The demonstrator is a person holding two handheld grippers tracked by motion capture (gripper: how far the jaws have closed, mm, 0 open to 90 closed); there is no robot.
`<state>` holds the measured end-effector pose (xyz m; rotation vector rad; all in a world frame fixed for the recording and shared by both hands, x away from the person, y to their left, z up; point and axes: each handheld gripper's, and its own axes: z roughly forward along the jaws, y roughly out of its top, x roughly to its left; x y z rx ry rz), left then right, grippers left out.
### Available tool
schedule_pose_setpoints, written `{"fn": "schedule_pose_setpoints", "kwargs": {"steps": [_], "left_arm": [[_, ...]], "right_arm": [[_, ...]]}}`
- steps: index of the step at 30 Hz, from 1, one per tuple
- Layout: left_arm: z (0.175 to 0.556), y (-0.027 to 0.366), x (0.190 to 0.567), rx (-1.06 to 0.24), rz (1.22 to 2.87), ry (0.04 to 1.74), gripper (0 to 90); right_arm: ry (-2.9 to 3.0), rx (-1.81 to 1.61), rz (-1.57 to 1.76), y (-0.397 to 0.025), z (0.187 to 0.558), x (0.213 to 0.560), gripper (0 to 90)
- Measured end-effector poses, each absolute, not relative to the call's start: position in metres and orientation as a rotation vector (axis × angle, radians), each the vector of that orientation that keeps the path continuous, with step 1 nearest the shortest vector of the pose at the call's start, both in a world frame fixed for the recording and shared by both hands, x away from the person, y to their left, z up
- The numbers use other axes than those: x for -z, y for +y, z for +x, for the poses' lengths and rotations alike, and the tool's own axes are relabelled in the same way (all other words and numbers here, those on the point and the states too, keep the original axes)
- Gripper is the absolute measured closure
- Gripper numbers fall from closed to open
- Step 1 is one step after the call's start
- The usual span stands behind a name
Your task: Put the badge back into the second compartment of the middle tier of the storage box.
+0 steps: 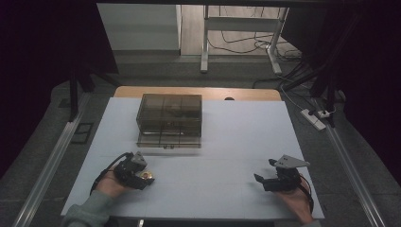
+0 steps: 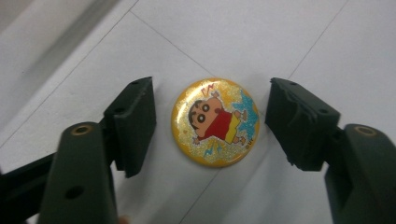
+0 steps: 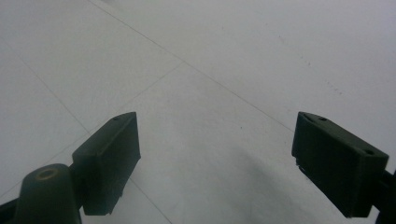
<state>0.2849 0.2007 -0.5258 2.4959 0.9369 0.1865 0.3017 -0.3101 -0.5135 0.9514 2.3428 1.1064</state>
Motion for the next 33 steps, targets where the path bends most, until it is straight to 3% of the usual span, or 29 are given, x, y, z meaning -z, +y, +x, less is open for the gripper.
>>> {"fn": "schedule_pose_setpoints", "kwargs": {"steps": [5, 13, 33], "left_arm": [[0.283, 0.201, 0.525, -0.188, 2.498, 0.929, 46.6], [0.282, 0.201, 0.524, -0.206, 2.496, 0.919, 47.0], [0.279, 0.215, 0.512, -0.270, 2.317, 0.956, 46.9]], "right_arm": [[2.347, -1.099, 0.950, -0.310, 0.301, 0.513, 15.2], [2.342, -1.100, 0.950, -0.310, 0.301, 0.513, 15.4], [2.336, -1.104, 0.947, -0.310, 0.301, 0.513, 15.5]]}}
